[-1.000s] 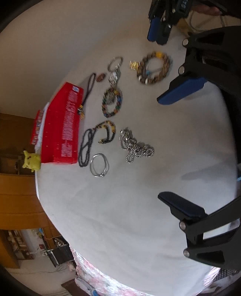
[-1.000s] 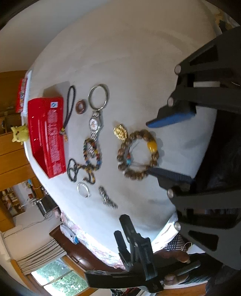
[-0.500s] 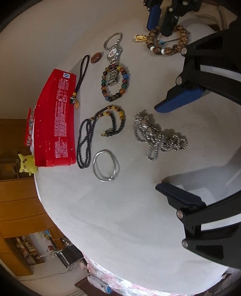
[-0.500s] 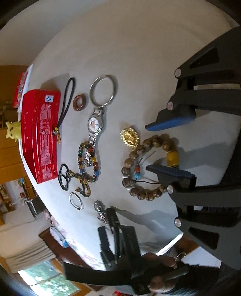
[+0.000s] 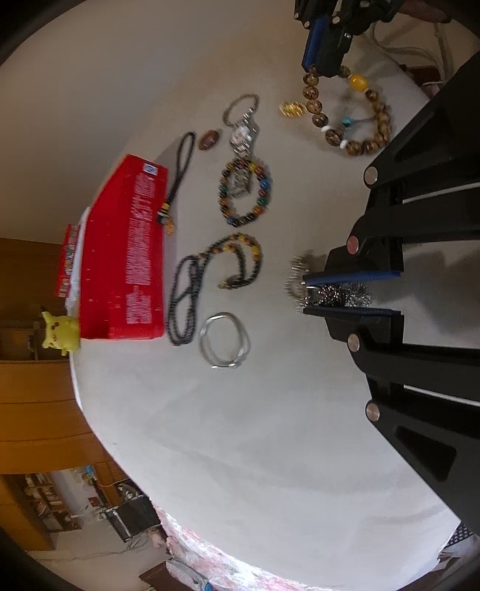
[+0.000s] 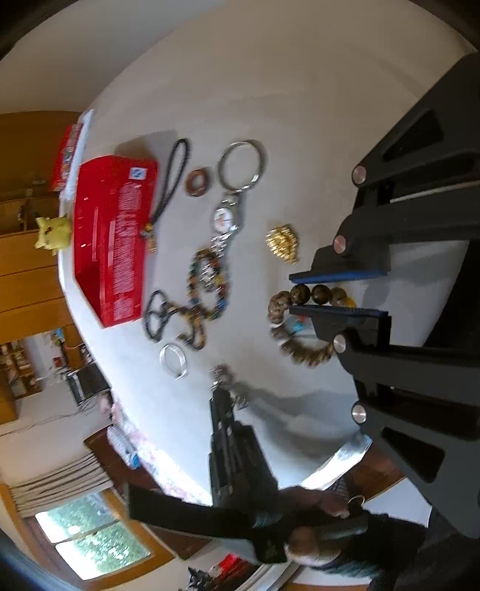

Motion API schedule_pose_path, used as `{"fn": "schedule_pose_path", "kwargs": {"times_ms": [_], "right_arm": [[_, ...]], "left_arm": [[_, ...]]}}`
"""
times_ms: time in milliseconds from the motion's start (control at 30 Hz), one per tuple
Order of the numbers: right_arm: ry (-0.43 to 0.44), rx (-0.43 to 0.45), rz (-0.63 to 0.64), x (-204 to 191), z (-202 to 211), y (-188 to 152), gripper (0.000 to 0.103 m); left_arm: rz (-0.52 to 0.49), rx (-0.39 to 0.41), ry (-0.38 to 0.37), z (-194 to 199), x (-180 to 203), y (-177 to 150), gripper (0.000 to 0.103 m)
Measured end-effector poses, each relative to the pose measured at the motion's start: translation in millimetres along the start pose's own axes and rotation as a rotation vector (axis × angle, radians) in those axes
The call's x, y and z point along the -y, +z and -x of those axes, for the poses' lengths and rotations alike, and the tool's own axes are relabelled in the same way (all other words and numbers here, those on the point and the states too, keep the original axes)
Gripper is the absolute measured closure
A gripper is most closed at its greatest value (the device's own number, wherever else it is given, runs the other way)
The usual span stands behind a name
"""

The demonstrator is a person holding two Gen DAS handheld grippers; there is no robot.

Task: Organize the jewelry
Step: 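Carry the chain into the red tray and open the left tool while the right tool drops the bracelet there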

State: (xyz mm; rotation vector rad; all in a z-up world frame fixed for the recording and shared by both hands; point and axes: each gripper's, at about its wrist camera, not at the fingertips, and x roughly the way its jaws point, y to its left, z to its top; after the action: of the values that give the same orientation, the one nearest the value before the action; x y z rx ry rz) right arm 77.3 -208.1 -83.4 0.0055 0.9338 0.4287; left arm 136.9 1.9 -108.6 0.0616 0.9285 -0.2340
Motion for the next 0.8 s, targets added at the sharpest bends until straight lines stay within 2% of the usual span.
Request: {"fn": "schedule_pose_path", "kwargs": {"times_ms": [233,500,800], "right_arm": [[0.059,0.069,0.039,-7,32,31,0.093],[0.082,0.133,0.073,-2,55,73,0.093],[0.117,0.177,0.075,18,68,145,0.093]], "left_arm": [[-0.022,0.09,-0.026,41,3,22,0.093],[-0.076,0.145,-0.031,63,9,56,0.093],[-0.126,0.248,-0.043,113,8,139,0.093]]}}
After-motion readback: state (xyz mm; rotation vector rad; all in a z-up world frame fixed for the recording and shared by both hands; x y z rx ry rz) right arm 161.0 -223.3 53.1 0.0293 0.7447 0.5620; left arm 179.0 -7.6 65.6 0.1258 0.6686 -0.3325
